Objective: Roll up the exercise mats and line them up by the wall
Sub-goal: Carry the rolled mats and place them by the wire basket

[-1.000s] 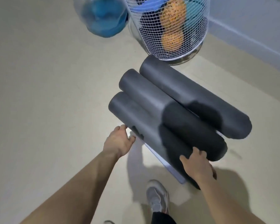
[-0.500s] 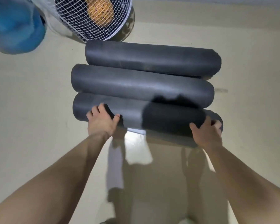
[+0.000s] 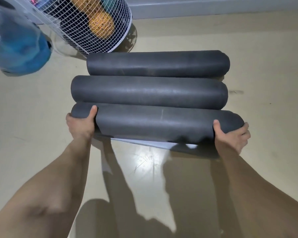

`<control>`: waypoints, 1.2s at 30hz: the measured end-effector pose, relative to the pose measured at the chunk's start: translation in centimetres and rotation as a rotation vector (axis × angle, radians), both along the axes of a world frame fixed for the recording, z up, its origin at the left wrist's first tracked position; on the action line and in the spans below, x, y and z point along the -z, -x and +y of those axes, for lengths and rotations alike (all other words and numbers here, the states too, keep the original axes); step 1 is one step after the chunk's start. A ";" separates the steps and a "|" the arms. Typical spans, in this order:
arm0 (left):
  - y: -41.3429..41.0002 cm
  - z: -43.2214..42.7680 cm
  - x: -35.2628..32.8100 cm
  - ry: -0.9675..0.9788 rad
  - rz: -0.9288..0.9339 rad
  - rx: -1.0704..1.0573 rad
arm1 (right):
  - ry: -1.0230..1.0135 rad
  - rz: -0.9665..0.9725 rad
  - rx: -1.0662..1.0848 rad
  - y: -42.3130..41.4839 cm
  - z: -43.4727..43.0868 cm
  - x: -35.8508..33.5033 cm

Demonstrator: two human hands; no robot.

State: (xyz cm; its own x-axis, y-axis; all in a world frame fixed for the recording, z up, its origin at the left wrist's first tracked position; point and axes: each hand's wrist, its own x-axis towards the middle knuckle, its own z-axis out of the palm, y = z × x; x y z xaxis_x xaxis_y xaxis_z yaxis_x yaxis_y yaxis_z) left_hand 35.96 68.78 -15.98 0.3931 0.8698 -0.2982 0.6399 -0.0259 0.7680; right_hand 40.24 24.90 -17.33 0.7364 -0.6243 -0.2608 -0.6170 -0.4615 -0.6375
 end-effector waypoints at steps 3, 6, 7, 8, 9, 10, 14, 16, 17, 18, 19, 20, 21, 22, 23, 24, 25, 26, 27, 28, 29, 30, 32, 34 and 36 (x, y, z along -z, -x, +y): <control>0.8 0.2 0.2 0.005 -0.055 0.050 | 0.026 0.055 0.022 -0.3 -0.2 0.2; 1.4 0.2 0.0 -0.034 -0.054 0.078 | 0.069 0.117 0.007 -0.4 -0.1 -0.6; 1.4 0.2 -0.1 -0.051 -0.055 0.085 | 0.077 0.136 -0.004 -0.1 -0.1 -0.8; 1.4 0.2 -0.3 -0.066 -0.066 0.079 | 0.083 0.143 -0.026 0.1 0.0 -1.0; 1.2 0.3 -0.4 -0.085 -0.078 0.073 | 0.091 0.139 -0.050 0.4 0.1 -1.1; 1.0 0.3 -0.4 -0.111 -0.082 0.072 | 0.099 0.132 -0.067 0.6 0.2 -1.1; 0.7 0.3 0.3 -0.216 -0.062 0.118 | 0.127 0.096 -0.192 1.3 0.0 -0.9; 0.7 0.1 1.0 -0.239 -0.012 0.147 | 0.155 0.147 -0.286 1.4 -0.6 -0.9; 0.6 0.2 1.4 -0.249 0.022 0.169 | 0.157 0.181 -0.322 1.4 -0.9 -0.9; 0.6 0.3 1.7 -0.248 0.049 0.193 | 0.156 0.214 -0.350 1.4 -1.0 -0.9; 0.6 0.3 1.9 -0.241 0.067 0.211 | 0.177 0.241 -0.379 1.2 -0.9 -1.0; 0.7 0.3 2.0 -0.235 0.072 0.221 | 0.240 0.252 -0.427 1.2 -0.6 -1.2; 0.9 0.2 2.1 -0.234 0.066 0.225 | 0.342 0.235 -0.501 1.0 -0.2 -1.5; 1.1 -0.1 2.1 -0.236 0.054 0.220 | 0.458 0.177 -0.610 0.8 0.4 -2.0; 1.1 -0.5 2.1 -0.238 0.045 0.209 | 0.547 0.092 -0.758 0.3 1.1 -2.5; 1.1 -1.1 1.9 -0.230 0.044 0.185 | 0.585 0.031 -0.941 -0.3 2.1 -3.3; 1.1 -1.7 1.8 -0.201 0.050 0.140 | 0.579 0.015 -1.118 -1.1 3.4 -4.1; 1.1 -2.5 1.6 -0.147 0.054 0.072 | 0.566 0.049 -1.263 -1.8 4.7 -4.6; 1.1 -3.4 1.4 -0.081 0.047 -0.013 | 0.589 0.113 -1.378 -2.5 6.1 -5.1; 1.3 -4.3 1.3 -0.016 0.028 -0.096 | 0.655 0.171 -1.465 -3.0 7.5 -5.3; 1.6 -5.3 1.3 0.050 -0.003 -0.162 | 0.739 0.214 -1.516 -3.3 8.6 -5.1; 2.2 -6.5 1.6 0.128 -0.036 -0.203 | 0.810 0.234 -1.531 -3.5 9.4 -4.8; 3.5 -9.0 2.7 0.337 -0.089 -0.215 | 0.870 0.215 -1.519 -3.8 10.0 -3.9; 4.2 -11.6 3.7 0.512 -0.098 -0.203 | 0.867 0.184 -1.514 -4.0 10.0 -3.3; 4.0 -13.5 3.9 0.579 -0.090 -0.182 | 0.867 0.180 -1.510 -4.0 9.8 -3.0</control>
